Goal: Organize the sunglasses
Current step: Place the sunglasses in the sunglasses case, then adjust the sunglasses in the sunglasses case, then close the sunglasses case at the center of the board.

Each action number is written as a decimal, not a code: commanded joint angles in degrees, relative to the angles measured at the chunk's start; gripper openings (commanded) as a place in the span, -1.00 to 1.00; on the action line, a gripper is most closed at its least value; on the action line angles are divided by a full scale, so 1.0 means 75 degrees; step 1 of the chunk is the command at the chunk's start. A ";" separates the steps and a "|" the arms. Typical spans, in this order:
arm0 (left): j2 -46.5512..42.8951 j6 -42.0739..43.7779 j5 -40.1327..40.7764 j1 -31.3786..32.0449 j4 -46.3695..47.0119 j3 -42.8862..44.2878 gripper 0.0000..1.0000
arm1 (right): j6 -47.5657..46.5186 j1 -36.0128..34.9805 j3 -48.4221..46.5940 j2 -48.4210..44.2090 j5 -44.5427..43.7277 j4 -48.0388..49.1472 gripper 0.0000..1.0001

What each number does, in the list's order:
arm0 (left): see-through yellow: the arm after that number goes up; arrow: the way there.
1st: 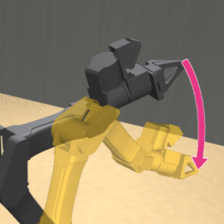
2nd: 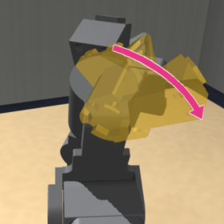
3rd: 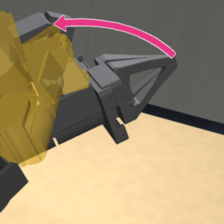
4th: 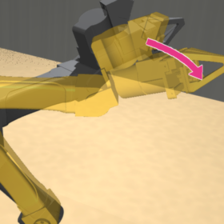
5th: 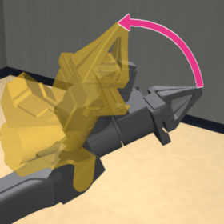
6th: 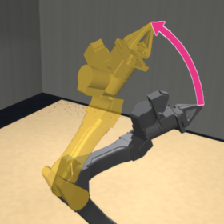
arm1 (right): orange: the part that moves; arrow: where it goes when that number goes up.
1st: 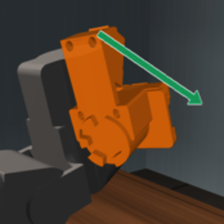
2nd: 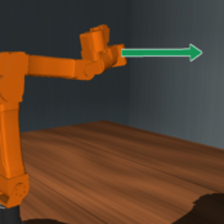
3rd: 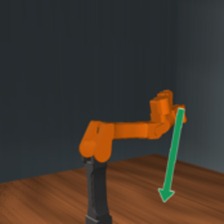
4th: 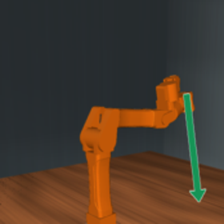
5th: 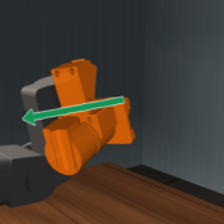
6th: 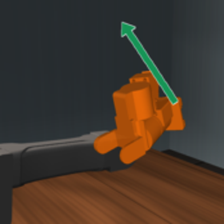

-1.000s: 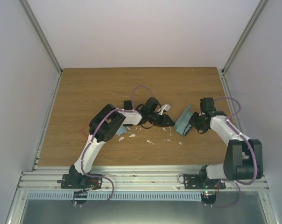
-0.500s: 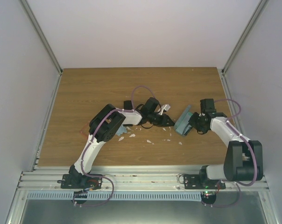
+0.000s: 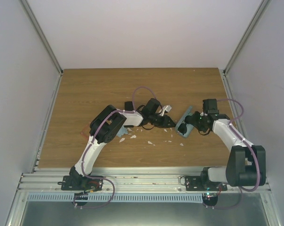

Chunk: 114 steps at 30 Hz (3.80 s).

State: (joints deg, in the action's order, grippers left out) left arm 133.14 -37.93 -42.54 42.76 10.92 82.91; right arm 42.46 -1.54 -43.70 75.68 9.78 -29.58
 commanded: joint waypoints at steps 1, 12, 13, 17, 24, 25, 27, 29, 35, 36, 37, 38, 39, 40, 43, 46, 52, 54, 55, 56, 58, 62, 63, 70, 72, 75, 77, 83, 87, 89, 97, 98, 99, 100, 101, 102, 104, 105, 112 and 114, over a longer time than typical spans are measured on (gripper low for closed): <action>0.0148 0.0077 0.0610 0.0017 -0.1016 -0.0251 -0.47 | -0.0023 0.0053 0.0104 -0.0089 0.0023 0.0119 -0.44; -0.0295 0.0235 0.0868 0.0018 -0.0975 -0.0344 -0.47 | -0.0879 0.0053 0.0846 -0.0954 0.0166 0.0599 -0.39; -0.0320 0.0241 0.0878 0.0027 -0.0997 -0.0344 -0.47 | -0.1071 0.0047 0.0866 -0.0953 0.0481 0.0663 -0.41; -0.0418 0.0291 0.0972 0.0029 -0.1087 -0.0370 -0.47 | -0.1511 -0.0082 0.1158 -0.1075 0.1316 0.0603 -0.62; -0.0397 0.0265 0.0991 0.0029 -0.1139 -0.0315 -0.47 | -0.1267 -0.0687 0.2025 -0.1693 0.2318 0.0952 -0.83; -0.0397 0.0259 0.1002 0.0029 -0.1149 -0.0314 -0.47 | -0.1236 -0.0791 0.2059 -0.1658 0.2358 0.1041 -0.84; -0.0397 0.0256 0.1023 0.0029 -0.1171 -0.0309 -0.48 | -0.1198 -0.0937 0.2077 -0.1492 0.2331 0.1219 -0.85; -0.0413 0.0255 0.1037 0.0029 -0.1196 -0.0310 -0.47 | -0.1180 -0.1018 0.2018 -0.1248 0.2245 0.1356 -0.87; -0.0421 0.0241 0.1030 0.0029 -0.1250 -0.0306 -0.47 | -0.1134 -0.1112 0.1856 -0.0565 0.1810 0.1590 -0.91; -0.0423 0.0241 0.1017 0.0029 -0.1256 -0.0300 -0.48 | -0.1108 -0.1118 0.1855 -0.0483 0.1745 0.1618 -0.91; -0.0421 0.0241 0.1020 0.0029 -0.1265 -0.0304 -0.47 | -0.1059 -0.1111 0.1846 -0.0440 0.1606 0.1615 -0.91; -0.0436 0.0241 0.1017 0.0029 -0.1268 -0.0298 -0.47 | -0.1021 -0.1118 0.1843 -0.0429 0.1491 0.1613 -0.91; -0.0449 0.0257 0.1017 0.0029 -0.1277 -0.0298 -0.47 | -0.0952 -0.1113 0.1843 -0.0459 0.1396 0.1612 -0.91; -0.0444 0.0254 0.1013 0.0029 -0.1280 -0.0296 -0.47 | -0.0896 -0.1118 0.1843 -0.0493 0.1272 0.1604 -0.91; -0.0467 0.0265 0.1017 0.0029 -0.1292 -0.0298 -0.47 | -0.0718 -0.1104 0.1825 -0.0621 0.0877 0.1502 -0.91; -0.0477 0.0265 0.1011 0.0029 -0.1302 -0.0289 -0.47 | -0.0620 -0.1107 0.1799 -0.0661 0.0697 0.1446 -0.93; -0.0524 0.0288 0.1020 0.0029 -0.1349 -0.0297 -0.47 | -0.0433 -0.1104 0.1738 -0.0658 0.0294 0.1226 -0.95; -0.0560 0.0299 0.1045 0.0029 -0.1366 -0.0297 -0.47 | -0.0434 -0.1107 0.1727 -0.0736 0.0273 0.1119 -0.95; -0.0597 0.0310 0.1054 0.0029 -0.1392 -0.0297 -0.47 | -0.0484 -0.1101 0.1707 -0.0788 0.0309 0.1054 -0.95; -0.0631 0.0326 0.1079 0.0029 -0.1396 -0.0287 -0.47 | -0.0543 -0.1099 0.1687 -0.0858 0.0370 0.0958 -0.95; -0.0747 0.0362 0.1263 0.0029 -0.1397 -0.0286 -0.47 | -0.0679 -0.1101 0.1678 -0.1086 0.0528 0.0714 -0.95; -0.0930 0.0468 0.1587 0.0017 -0.1727 -0.0165 -0.47 | -0.0754 -0.1058 0.1659 -0.1874 0.0316 0.0277 -0.91; -0.0945 0.0485 0.1642 0.0017 -0.1781 -0.0068 -0.48 | -0.0703 -0.1019 0.1621 -0.2056 0.0037 0.0161 -0.89; -0.0886 0.0128 0.1703 -0.0034 -0.1587 0.0351 -0.44 | -0.0267 -0.0149 0.1513 -0.2251 -0.1781 -0.0007 -0.74; -0.0808 -0.0066 0.1587 -0.0069 -0.1484 0.0488 -0.37 | -0.0276 0.0228 0.1598 -0.2026 -0.1676 0.0336 -0.71; -0.0639 -0.0455 0.1221 -0.0141 -0.1039 0.0655 -0.27 | -0.0402 0.0630 0.1627 -0.1420 -0.1034 0.0889 -0.69; -0.0555 -0.0728 0.0978 -0.0178 -0.0715 0.0702 -0.22 | -0.0492 0.0710 0.1572 -0.0883 -0.0768 0.1126 -0.68; -0.0109 -0.1315 0.0223 -0.0209 0.0056 0.0998 -0.23 | -0.0499 0.0756 0.1809 0.0100 -0.0530 0.1878 -0.68; 0.0136 -0.1456 -0.0087 -0.0194 0.0399 0.1046 -0.27 | -0.0661 0.0755 0.1964 0.0382 -0.0249 0.2279 -0.69; 0.0213 -0.1478 -0.0244 -0.0183 0.0565 0.1005 -0.27 | -0.0772 0.0747 0.1993 0.0469 -0.0018 0.2460 -0.69; 0.0365 -0.1377 -0.0884 -0.0102 0.0884 0.1055 -0.26 | -0.1160 0.0756 0.1925 0.1091 0.1202 0.3084 -0.71; 0.0355 -0.1338 -0.0883 -0.0090 0.0838 0.1041 -0.25 | -0.1203 0.0756 0.1925 0.1141 0.1366 0.3167 -0.71; 0.0337 -0.1277 -0.0860 -0.0089 0.0773 0.1007 -0.25 | -0.1264 0.0750 0.1925 0.1197 0.1559 0.3251 -0.71; 0.0323 -0.1223 -0.0828 -0.0083 0.0701 0.0986 -0.25 | -0.1322 0.0754 0.1916 0.1267 0.1742 0.3317 -0.71; 0.0300 -0.1175 -0.0781 -0.0085 0.0630 0.0931 -0.24 | -0.1393 0.0754 0.1894 0.1337 0.1926 0.3358 -0.71; 0.0262 -0.1128 -0.0739 -0.0078 0.0570 0.0867 -0.22 | -0.1451 0.0750 0.1871 0.1395 0.2076 0.3389 -0.72; 0.0195 -0.1040 -0.0656 -0.0077 0.0509 0.0716 -0.20 | -0.1538 0.0756 0.1843 0.1507 0.2262 0.3420 -0.72; 0.0181 -0.0996 -0.0598 -0.0077 0.0426 0.0675 -0.19 | -0.1563 0.0756 0.1849 0.1540 0.2345 0.3458 -0.72; 0.0355 -0.0746 -0.0365 -0.0065 -0.0247 0.0753 -0.16 | -0.1572 0.0675 0.1866 0.1785 0.2775 0.3614 -0.76; 0.0392 -0.0717 -0.0263 -0.0045 -0.0401 0.0794 -0.15 | -0.1561 0.0651 0.1866 0.1852 0.2856 0.3648 -0.76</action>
State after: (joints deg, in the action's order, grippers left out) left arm 134.85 -45.43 -47.11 41.23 12.16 89.08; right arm 31.70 5.45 -30.65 86.32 23.64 0.23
